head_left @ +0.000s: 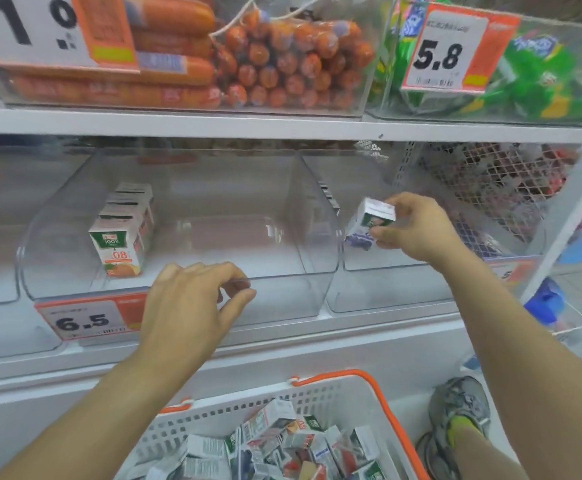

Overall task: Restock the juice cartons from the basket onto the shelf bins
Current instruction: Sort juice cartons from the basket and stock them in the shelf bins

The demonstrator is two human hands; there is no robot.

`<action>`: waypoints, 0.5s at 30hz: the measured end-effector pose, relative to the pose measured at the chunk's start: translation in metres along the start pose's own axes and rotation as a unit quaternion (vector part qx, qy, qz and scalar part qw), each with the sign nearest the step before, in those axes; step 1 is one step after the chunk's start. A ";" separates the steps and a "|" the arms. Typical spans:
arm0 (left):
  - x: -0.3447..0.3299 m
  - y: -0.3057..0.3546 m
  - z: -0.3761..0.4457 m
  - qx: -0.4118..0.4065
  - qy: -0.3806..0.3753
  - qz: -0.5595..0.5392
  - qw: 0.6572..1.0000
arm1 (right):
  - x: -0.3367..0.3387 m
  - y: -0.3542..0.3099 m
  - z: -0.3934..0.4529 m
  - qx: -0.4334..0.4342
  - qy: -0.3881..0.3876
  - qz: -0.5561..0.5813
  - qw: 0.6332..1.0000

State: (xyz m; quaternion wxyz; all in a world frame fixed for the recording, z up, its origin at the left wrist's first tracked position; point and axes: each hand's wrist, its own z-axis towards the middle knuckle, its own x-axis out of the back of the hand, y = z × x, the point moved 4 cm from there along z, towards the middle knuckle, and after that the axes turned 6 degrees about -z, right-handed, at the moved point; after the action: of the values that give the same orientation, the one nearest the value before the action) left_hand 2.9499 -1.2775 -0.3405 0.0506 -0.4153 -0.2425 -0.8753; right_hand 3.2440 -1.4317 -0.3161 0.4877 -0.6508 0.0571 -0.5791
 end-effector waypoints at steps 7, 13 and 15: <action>-0.002 0.000 -0.001 -0.003 0.011 0.008 1.000 | -0.053 -0.037 0.032 0.073 -0.058 -0.139 0.986; -0.006 -0.003 -0.003 -0.025 0.023 0.017 0.999 | -0.056 -0.029 0.033 0.054 -0.082 -0.174 0.980; -0.006 -0.005 -0.003 -0.028 0.024 0.016 0.999 | -0.045 -0.030 0.024 0.063 -0.017 -0.165 0.984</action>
State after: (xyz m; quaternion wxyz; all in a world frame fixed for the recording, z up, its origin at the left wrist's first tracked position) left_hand 2.9504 -1.2754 -0.3489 0.0583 -0.3995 -0.2096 -0.8905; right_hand 3.2341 -1.3740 -0.3233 0.4264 -0.6293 -0.0955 -0.6427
